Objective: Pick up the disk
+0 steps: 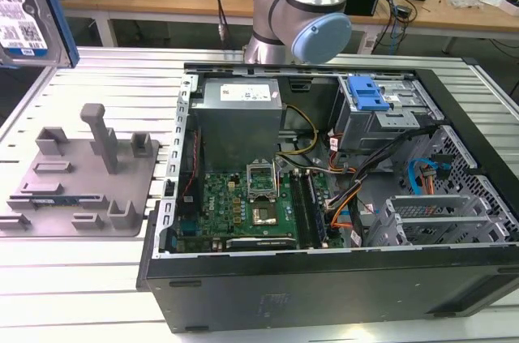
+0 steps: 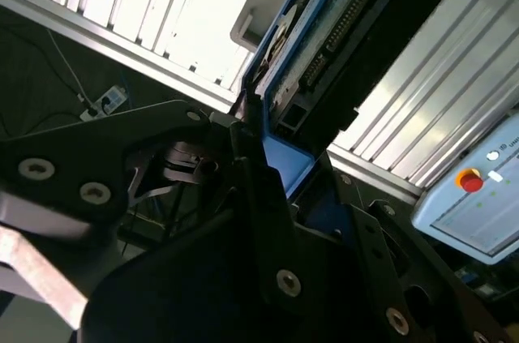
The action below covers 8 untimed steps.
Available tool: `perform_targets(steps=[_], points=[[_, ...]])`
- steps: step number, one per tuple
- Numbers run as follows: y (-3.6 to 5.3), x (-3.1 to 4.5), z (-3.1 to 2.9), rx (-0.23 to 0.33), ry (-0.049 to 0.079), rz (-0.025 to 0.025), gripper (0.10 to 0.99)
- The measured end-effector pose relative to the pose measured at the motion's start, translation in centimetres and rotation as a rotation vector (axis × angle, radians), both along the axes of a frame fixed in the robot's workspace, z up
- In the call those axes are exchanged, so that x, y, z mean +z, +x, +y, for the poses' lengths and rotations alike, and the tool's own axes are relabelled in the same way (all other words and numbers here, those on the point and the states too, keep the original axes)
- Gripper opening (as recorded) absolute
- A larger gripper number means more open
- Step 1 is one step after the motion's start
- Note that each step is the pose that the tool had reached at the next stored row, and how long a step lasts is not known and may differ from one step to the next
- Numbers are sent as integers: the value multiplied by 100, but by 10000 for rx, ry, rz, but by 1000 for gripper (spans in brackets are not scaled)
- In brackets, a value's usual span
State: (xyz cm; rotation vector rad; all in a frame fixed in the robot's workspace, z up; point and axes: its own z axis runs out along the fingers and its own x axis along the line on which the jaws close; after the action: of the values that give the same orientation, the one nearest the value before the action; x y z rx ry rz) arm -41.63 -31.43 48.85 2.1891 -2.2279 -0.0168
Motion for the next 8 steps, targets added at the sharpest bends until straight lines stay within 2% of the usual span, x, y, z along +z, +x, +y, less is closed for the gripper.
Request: perform_targets(steps=[8], points=[[0, 10, 0, 1, 1, 0, 369]])
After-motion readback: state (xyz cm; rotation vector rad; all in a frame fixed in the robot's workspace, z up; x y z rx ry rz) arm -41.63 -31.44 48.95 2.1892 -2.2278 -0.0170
